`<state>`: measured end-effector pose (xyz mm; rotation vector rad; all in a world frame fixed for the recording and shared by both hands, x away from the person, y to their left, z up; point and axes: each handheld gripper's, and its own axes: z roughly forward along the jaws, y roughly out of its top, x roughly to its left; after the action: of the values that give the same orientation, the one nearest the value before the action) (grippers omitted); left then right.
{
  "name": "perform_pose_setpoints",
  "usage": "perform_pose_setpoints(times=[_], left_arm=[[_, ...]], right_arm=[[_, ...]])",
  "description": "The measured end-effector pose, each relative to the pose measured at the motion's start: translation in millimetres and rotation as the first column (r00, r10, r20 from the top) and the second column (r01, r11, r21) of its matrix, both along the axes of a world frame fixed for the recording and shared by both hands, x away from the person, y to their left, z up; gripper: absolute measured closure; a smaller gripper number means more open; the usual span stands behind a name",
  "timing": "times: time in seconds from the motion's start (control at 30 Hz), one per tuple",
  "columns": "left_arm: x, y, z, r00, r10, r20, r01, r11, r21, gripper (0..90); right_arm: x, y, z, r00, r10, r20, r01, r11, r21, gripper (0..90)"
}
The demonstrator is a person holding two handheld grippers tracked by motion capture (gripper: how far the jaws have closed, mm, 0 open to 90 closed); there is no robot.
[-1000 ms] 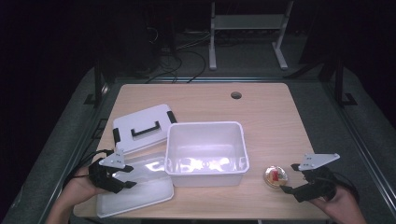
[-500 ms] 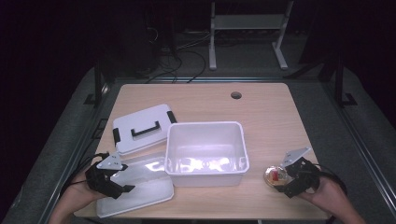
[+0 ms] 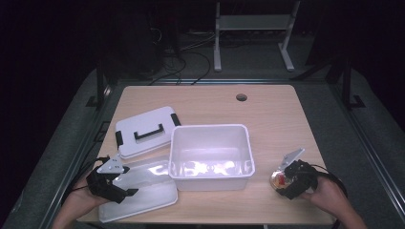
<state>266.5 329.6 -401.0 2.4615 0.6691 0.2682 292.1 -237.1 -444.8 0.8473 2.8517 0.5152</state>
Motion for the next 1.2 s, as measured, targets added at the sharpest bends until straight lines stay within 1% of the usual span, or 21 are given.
perform_pose_setpoints(times=[0.03,0.07,0.17,0.23,0.33,0.4,0.47,0.6,0.67,0.7,0.77,0.93,1.03,1.13,1.2], left_arm=[[0.5,0.4,-0.2,1.0000,0.006,-0.003,-0.006,1.0000,-0.001,18.4],[1.2,1.2,-0.1,1.0000,0.010,-0.003,-0.010,1.0000,-0.002,18.4],[1.3,3.3,1.0,0.9999,0.014,-0.005,-0.014,0.9994,-0.030,18.4],[1.2,4.0,2.0,0.9999,0.013,0.000,-0.013,0.9992,-0.038,18.5],[0.9,4.5,2.8,1.0000,0.009,0.002,-0.009,0.9992,-0.040,18.5],[0.7,4.3,2.0,1.0000,0.006,0.000,-0.006,0.9994,-0.036,18.4],[0.6,4.5,1.0,1.0000,0.005,-0.002,-0.005,0.9994,-0.034,18.5],[2.1,4.1,1.7,1.0000,0.002,0.001,-0.002,0.9987,-0.050,18.5],[2.3,3.4,3.3,1.0000,-0.002,0.007,0.002,0.9986,-0.052,18.5],[2.2,3.1,3.7,1.0000,-0.003,0.009,0.004,0.9984,-0.056,18.4],[1.6,3.0,4.2,0.9999,-0.005,0.010,0.006,0.9982,-0.060,18.5],[1.2,3.2,3.2,0.9999,-0.006,0.009,0.007,0.9983,-0.058,18.4],[2.0,3.2,3.0,0.9999,-0.007,0.009,0.008,0.9983,-0.058,18.3],[2.5,2.9,3.0,0.9999,-0.011,0.008,0.012,0.9984,-0.055,17.9],[2.4,2.6,2.5,0.9999,-0.013,0.007,0.013,0.9984,-0.055,17.9]], right_arm=[[0.9,-0.4,-0.1,1.0000,0.003,-0.003,-0.003,1.0000,0.001,19.0],[0.9,0.0,-0.1,0.9999,-0.007,-0.008,0.007,0.9999,0.008,19.0],[2.4,0.4,-0.7,1.0000,0.001,-0.010,-0.001,1.0000,0.002,18.8],[2.4,2.4,-0.9,0.9999,-0.007,-0.016,0.007,1.0000,0.003,18.8],[4.2,4.1,0.2,0.9998,0.011,-0.019,-0.011,0.9998,-0.016,19.5],[4.6,6.4,1.3,0.9993,0.033,-0.020,-0.034,0.9988,-0.035,19.8],[4.8,8.4,3.3,0.9975,0.070,-0.014,-0.071,0.9957,-0.061,20.0],[8.2,6.8,12.2,0.9925,0.121,-0.019,-0.122,0.9905,-0.065,20.1],[9.5,4.9,20.3,0.9903,0.137,-0.020,-0.138,0.9879,-0.070,20.1],[11.0,3.2,25.8,0.9874,0.157,-0.019,-0.158,0.9851,-0.068,20.1],[12.1,1.5,33.7,0.9836,0.180,-0.012,-0.180,0.9814,-0.067,20.2],[16.7,1.1,53.9,0.9725,0.233,0.000,-0.232,0.9678,-0.099,20.1],[18.9,5.1,66.8,0.9644,0.264,0.004,-0.262,0.9564,-0.130,20.2],[21.2,10.4,78.8,0.9531,0.302,0.015,-0.297,0.9439,-0.144,20.1],[22.6,15.0,88.6,0.9473,0.319,0.026,-0.312,0.9375,-0.154,20.2]])
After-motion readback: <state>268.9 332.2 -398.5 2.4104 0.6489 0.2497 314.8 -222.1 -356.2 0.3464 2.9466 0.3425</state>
